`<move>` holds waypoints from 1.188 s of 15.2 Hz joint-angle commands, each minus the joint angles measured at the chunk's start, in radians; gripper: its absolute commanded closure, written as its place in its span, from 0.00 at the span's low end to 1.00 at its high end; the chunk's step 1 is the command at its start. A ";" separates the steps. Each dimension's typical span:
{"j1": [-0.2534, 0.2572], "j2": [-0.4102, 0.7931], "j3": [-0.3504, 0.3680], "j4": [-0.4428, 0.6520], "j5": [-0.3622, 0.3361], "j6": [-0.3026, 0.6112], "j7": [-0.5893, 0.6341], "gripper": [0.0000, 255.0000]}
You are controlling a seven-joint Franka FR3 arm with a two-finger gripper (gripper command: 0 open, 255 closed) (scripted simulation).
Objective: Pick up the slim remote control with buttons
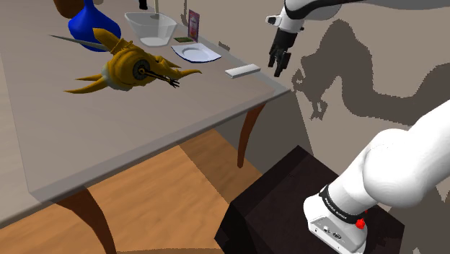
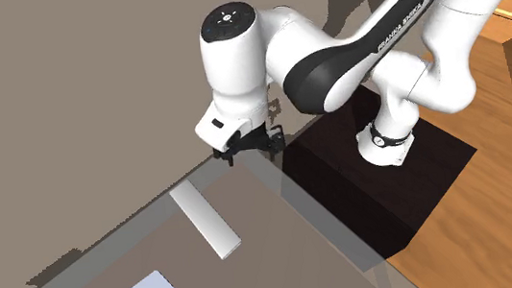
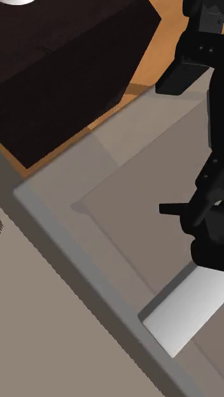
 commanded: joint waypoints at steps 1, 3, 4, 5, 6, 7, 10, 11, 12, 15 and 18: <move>0.007 0.083 -0.018 0.066 0.029 0.021 -0.109 0.00; 0.008 0.163 -0.025 0.139 0.063 0.031 -0.207 0.00; 0.006 0.204 -0.026 0.177 0.081 0.033 -0.255 0.00; 0.003 0.244 -0.025 0.217 0.099 0.034 -0.301 0.00; -0.001 0.284 -0.023 0.257 0.116 0.034 -0.347 0.00; -0.006 0.323 -0.019 0.299 0.133 0.032 -0.390 0.00; -0.026 0.440 0.003 0.433 0.178 0.019 -0.512 0.00; -0.034 0.479 0.012 0.480 0.191 0.012 -0.549 0.00; -0.036 0.481 0.014 0.483 0.191 0.011 -0.551 0.00; -0.036 0.490 0.016 0.455 0.195 0.048 -0.554 0.00; -0.036 0.500 0.018 0.428 0.200 0.084 -0.557 0.00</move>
